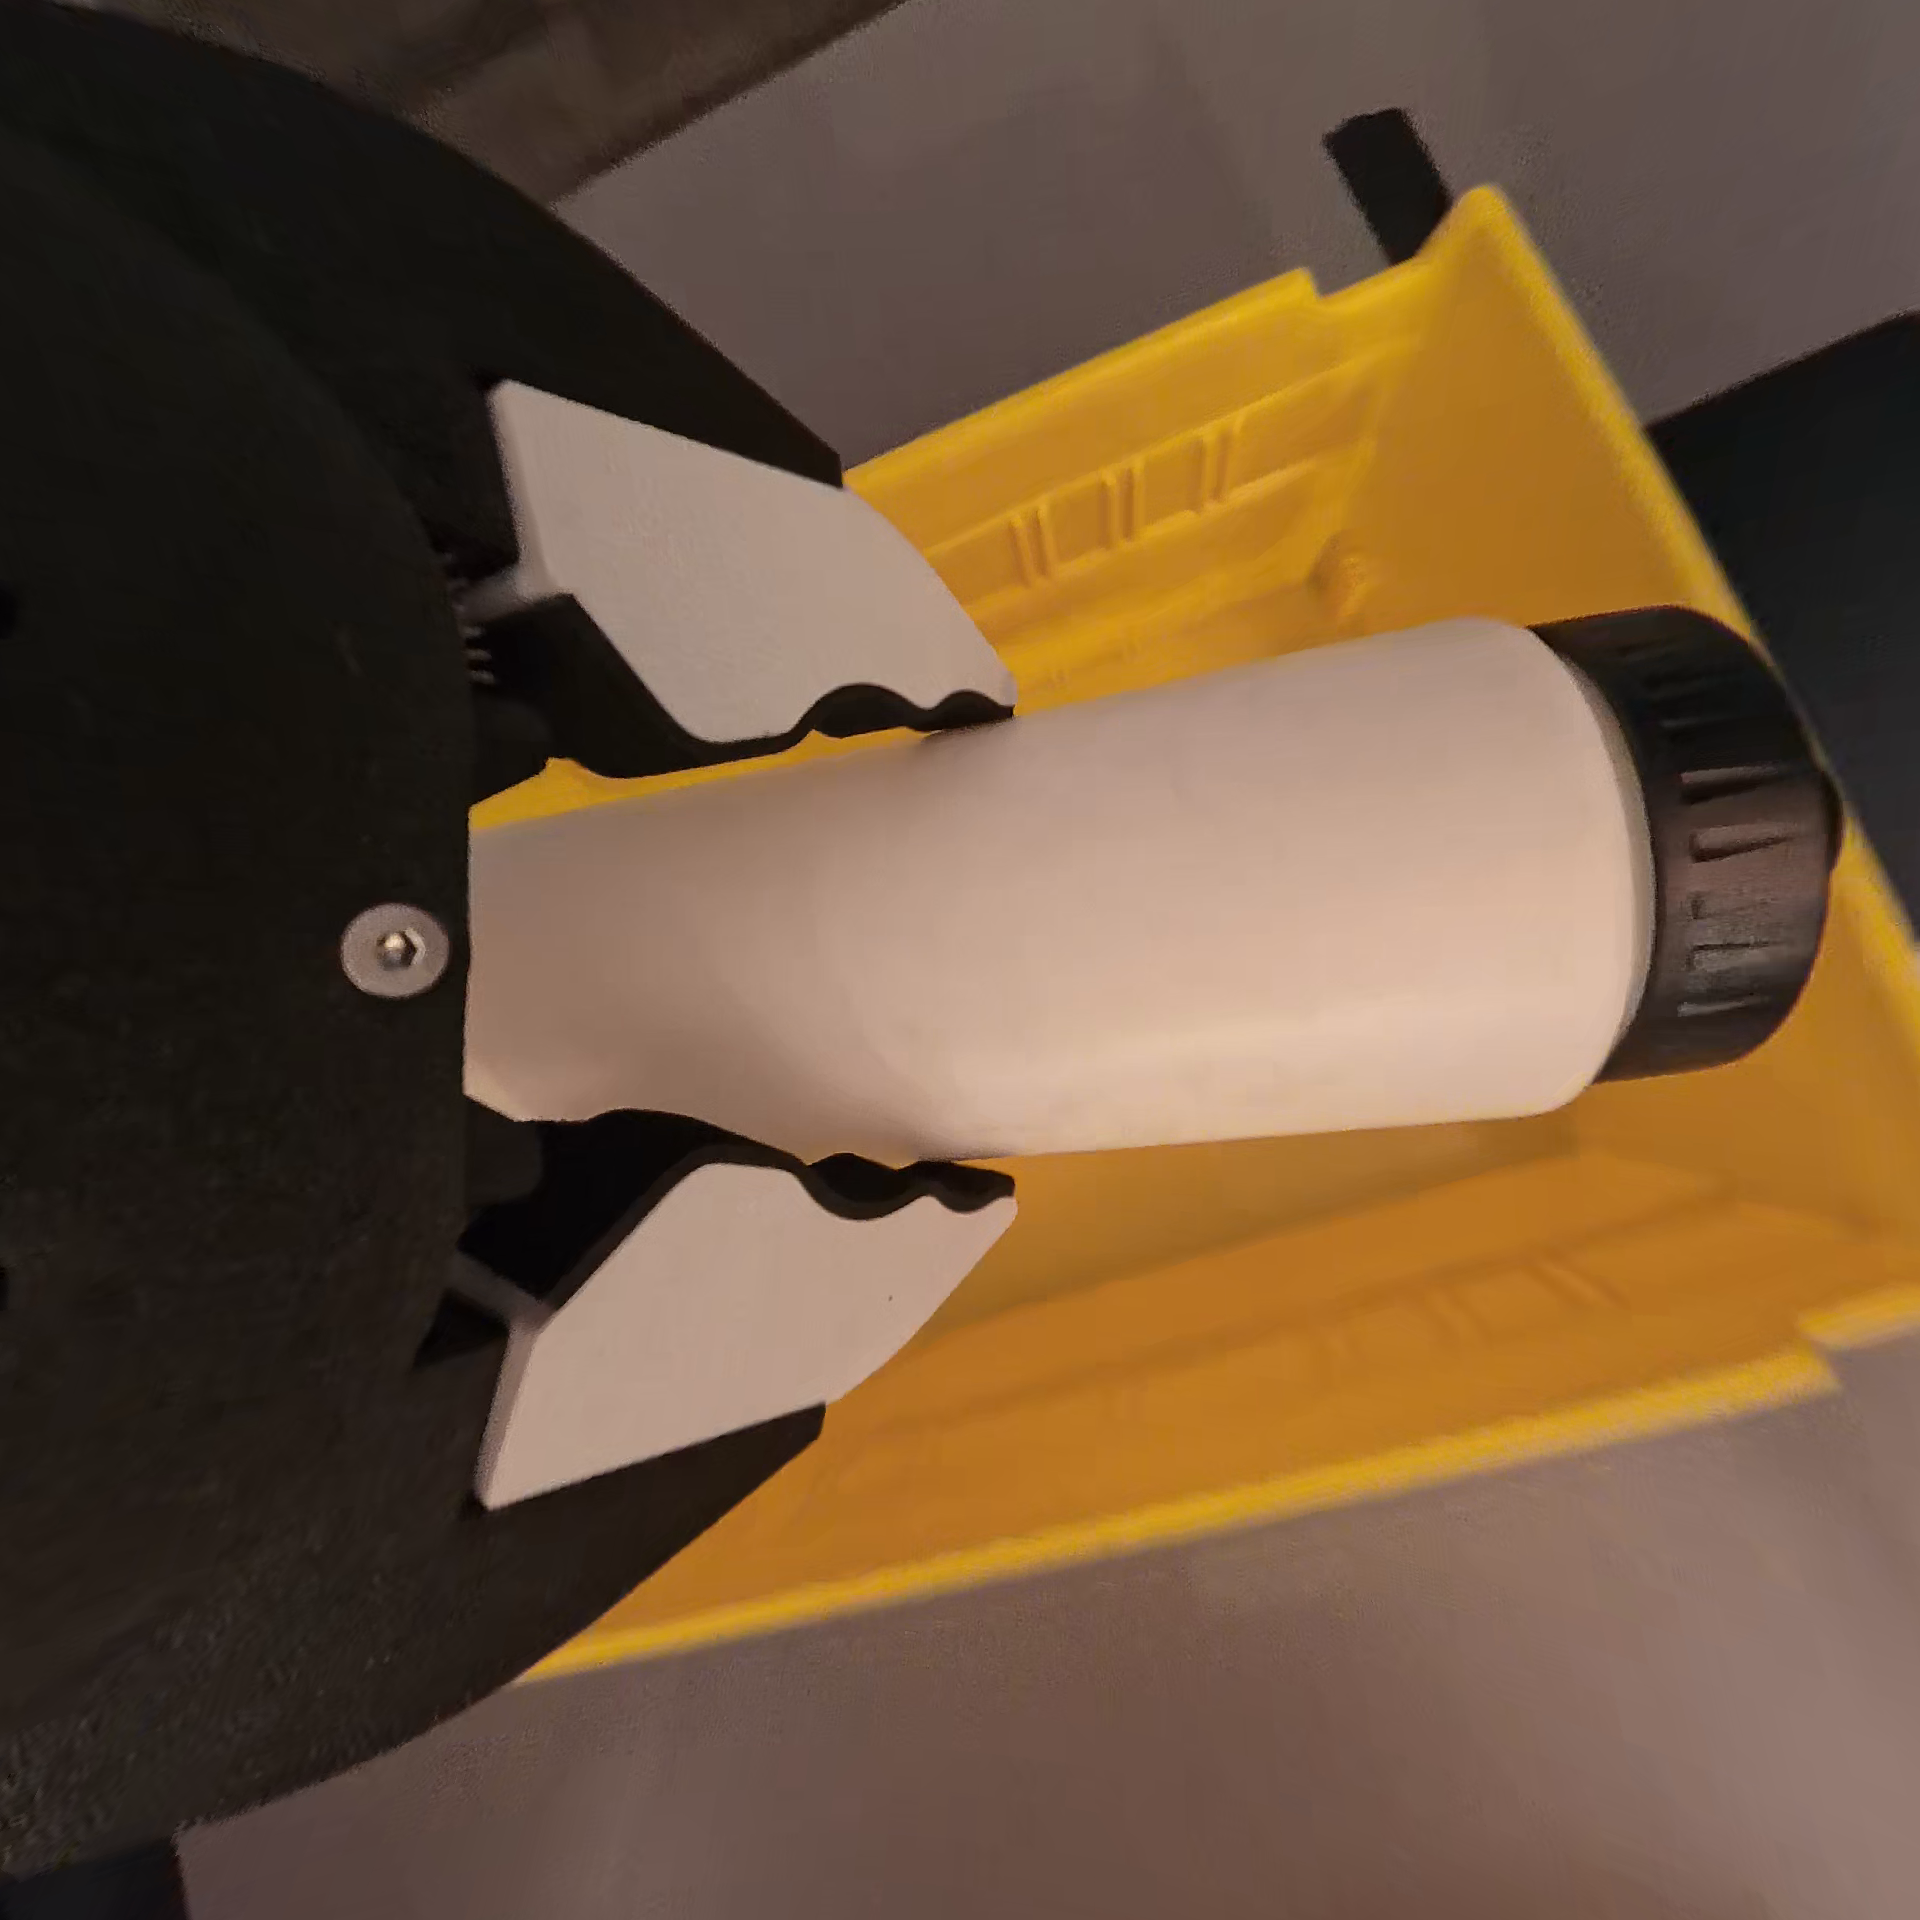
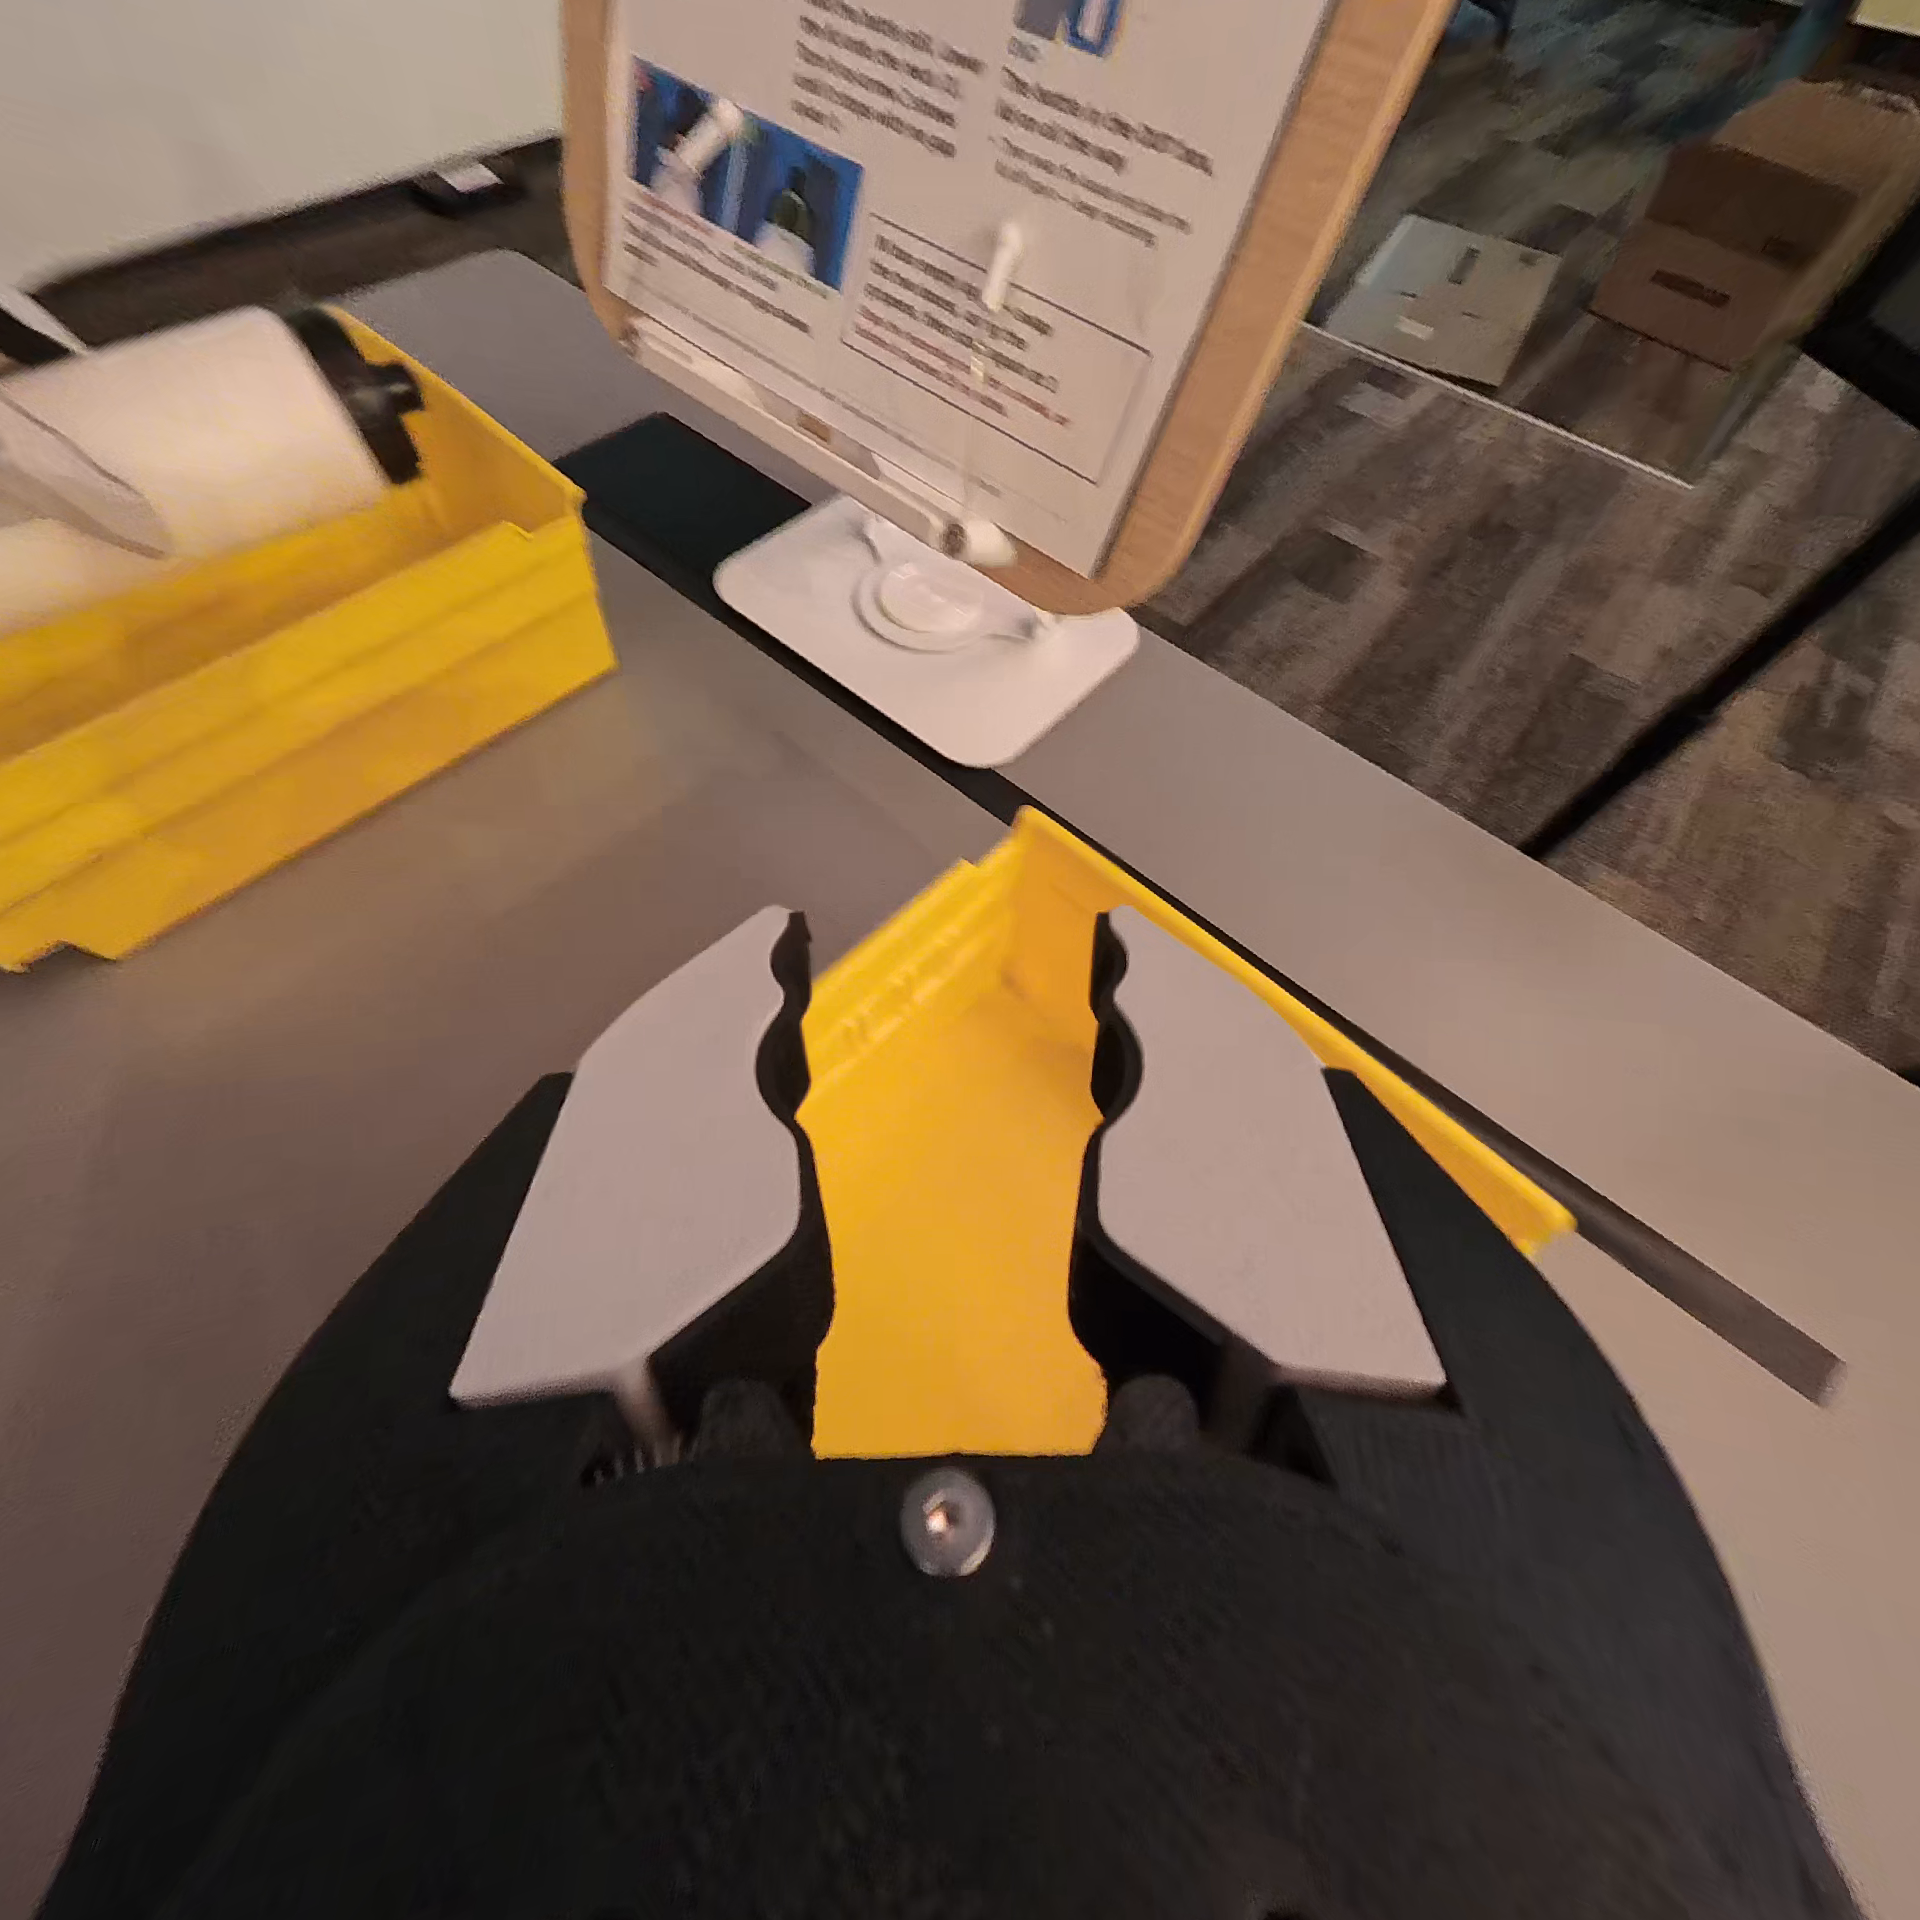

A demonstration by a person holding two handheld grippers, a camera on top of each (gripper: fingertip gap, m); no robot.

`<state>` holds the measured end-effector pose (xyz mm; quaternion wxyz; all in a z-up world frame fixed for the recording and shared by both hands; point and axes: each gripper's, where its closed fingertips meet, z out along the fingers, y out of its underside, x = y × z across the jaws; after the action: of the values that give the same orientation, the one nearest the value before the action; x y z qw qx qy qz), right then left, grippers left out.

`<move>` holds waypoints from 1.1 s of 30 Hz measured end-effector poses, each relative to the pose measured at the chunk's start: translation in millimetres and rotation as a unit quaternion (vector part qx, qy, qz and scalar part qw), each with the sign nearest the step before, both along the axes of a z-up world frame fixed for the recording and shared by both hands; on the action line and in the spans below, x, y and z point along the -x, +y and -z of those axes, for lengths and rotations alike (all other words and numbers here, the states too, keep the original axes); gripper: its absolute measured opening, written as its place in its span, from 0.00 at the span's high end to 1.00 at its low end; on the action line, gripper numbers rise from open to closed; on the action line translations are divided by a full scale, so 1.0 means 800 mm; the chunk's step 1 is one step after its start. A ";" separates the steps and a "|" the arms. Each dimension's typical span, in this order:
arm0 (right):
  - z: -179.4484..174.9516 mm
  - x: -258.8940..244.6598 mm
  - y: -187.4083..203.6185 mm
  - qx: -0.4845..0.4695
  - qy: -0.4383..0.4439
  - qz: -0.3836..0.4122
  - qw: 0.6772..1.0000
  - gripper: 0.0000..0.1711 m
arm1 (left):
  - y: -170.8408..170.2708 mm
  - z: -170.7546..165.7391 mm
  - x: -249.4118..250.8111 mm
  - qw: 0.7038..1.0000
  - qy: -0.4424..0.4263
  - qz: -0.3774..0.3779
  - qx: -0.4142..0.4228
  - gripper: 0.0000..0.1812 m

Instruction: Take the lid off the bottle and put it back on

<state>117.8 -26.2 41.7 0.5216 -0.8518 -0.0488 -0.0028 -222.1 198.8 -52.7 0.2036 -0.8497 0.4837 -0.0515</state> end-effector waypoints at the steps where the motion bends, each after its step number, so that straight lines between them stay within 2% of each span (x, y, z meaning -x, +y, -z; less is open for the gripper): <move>1: -0.005 0.013 0.004 -0.012 0.018 -0.019 1.000 0.69 | -0.007 -0.017 -0.008 1.000 -0.028 0.013 -0.004 0.56; 3: -0.030 0.059 0.013 -0.059 0.081 -0.092 0.991 0.69 | -0.022 -0.061 -0.027 0.993 -0.103 0.047 -0.032 0.56; 6: -0.083 0.133 0.018 -0.151 0.209 -0.192 0.947 0.67 | -0.078 -0.130 -0.064 0.961 -0.244 0.120 -0.050 0.56; 8: -0.104 0.172 0.022 -0.189 0.270 -0.237 0.914 0.55 | -0.132 -0.162 -0.090 0.928 -0.324 0.182 -0.032 0.56; 10: -0.101 0.203 0.029 -0.180 0.292 -0.263 0.902 0.48 | -0.184 -0.175 -0.114 0.896 -0.374 0.240 -0.015 0.56; 13: -0.087 0.231 0.038 -0.163 0.286 -0.284 0.900 0.41 | -0.234 -0.162 -0.144 0.865 -0.393 0.311 -0.028 0.56; 15: -0.082 0.233 0.042 -0.165 0.280 -0.283 0.902 0.41 | -0.255 -0.143 -0.156 0.847 -0.390 0.360 -0.046 0.56; 17: -0.091 0.235 0.037 -0.188 0.296 -0.306 0.885 0.45 | -0.263 -0.120 -0.164 0.838 -0.383 0.387 -0.047 0.56; 18: -0.090 0.232 0.035 -0.190 0.300 -0.310 0.882 0.53 | -0.264 -0.110 -0.169 0.833 -0.383 0.397 -0.041 0.56; 19: -0.089 0.231 0.035 -0.195 0.290 -0.316 0.882 0.56 | -0.264 -0.102 -0.173 0.830 -0.384 0.402 -0.032 0.56; 24: -0.051 0.223 0.056 -0.152 0.246 -0.297 0.910 0.56 | -0.249 -0.069 -0.192 0.842 -0.393 0.368 0.026 0.57; 27: -0.029 0.230 0.065 -0.123 0.233 -0.302 0.916 0.56 | -0.246 -0.071 -0.193 0.825 -0.446 0.344 0.048 0.59; 29: -0.017 0.240 0.068 -0.113 0.210 -0.314 0.919 0.56 | -0.253 -0.063 -0.190 0.817 -0.448 0.359 0.047 0.52; 32: -0.001 0.258 0.069 -0.101 0.170 -0.339 0.920 0.56 | -0.246 -0.043 -0.191 0.844 -0.407 0.349 -0.006 0.40; 33: 0.003 0.265 0.067 -0.102 0.156 -0.352 0.917 0.56 | -0.244 -0.040 -0.192 0.850 -0.401 0.342 -0.021 0.39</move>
<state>-94.5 27.4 39.6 0.5740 -0.7111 -0.2633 0.3089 -68.7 3.7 -20.8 0.3674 -0.5315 0.6207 -0.4441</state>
